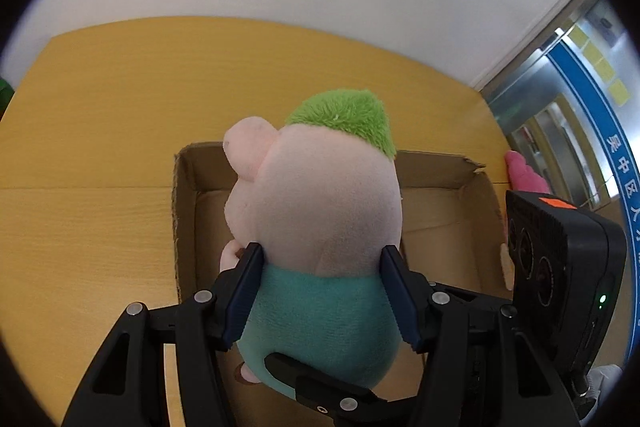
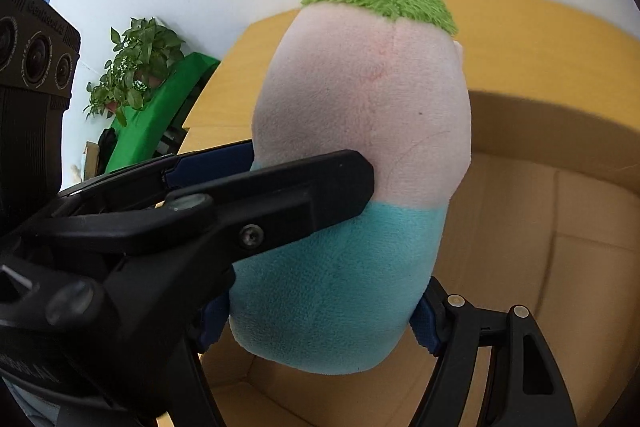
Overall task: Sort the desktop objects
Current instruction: 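Lift the plush pig with the left gripper and carry it over the box, then lower the plush pig into the box and open the left gripper, then move the left gripper back toward the white phone stand, then close the left gripper on the white phone stand, then lift the white phone stand with the left gripper toward the box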
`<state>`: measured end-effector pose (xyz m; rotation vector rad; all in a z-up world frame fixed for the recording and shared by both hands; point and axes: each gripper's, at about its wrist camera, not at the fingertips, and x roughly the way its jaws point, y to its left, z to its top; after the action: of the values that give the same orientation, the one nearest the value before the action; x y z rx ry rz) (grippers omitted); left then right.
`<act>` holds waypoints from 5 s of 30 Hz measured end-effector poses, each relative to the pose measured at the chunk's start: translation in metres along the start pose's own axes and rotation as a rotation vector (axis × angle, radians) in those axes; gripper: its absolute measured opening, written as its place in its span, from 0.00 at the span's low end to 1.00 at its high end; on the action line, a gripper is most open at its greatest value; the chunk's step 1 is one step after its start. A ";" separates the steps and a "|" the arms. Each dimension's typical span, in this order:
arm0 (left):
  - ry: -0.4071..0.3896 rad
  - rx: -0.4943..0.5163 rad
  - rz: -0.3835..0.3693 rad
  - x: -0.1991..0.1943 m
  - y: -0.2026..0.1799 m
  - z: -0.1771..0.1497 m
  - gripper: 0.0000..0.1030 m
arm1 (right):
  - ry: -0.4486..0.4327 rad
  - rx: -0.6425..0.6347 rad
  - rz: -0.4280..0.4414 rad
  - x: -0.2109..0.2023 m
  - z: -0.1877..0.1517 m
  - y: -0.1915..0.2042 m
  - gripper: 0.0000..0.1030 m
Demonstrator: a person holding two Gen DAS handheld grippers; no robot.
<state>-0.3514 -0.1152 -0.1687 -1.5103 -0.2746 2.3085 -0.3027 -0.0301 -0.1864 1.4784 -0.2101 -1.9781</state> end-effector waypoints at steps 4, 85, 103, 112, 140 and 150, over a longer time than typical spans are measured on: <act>0.091 -0.029 0.090 0.023 0.013 -0.002 0.57 | 0.068 0.053 0.106 0.033 -0.002 -0.021 0.77; -0.004 -0.041 0.236 -0.156 -0.209 -0.278 0.76 | -0.143 0.026 -0.186 -0.285 -0.287 -0.042 1.00; 0.260 -0.131 0.028 -0.044 -0.170 -0.321 0.76 | 0.109 -0.103 -0.367 -0.122 -0.392 -0.075 0.99; 0.317 -0.130 -0.103 0.001 -0.177 -0.319 0.76 | 0.063 -0.158 -0.397 -0.111 -0.395 -0.084 0.98; 0.509 -0.226 -0.272 0.097 -0.194 -0.341 0.68 | 0.054 -0.330 -0.377 -0.151 -0.416 -0.100 0.72; 0.487 -0.198 -0.221 0.078 -0.198 -0.343 0.55 | 0.002 -0.335 -0.371 -0.198 -0.408 -0.096 0.72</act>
<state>-0.0280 0.0842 -0.3036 -1.9683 -0.5144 1.7197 0.0572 0.2600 -0.2186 1.3693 0.4076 -2.1654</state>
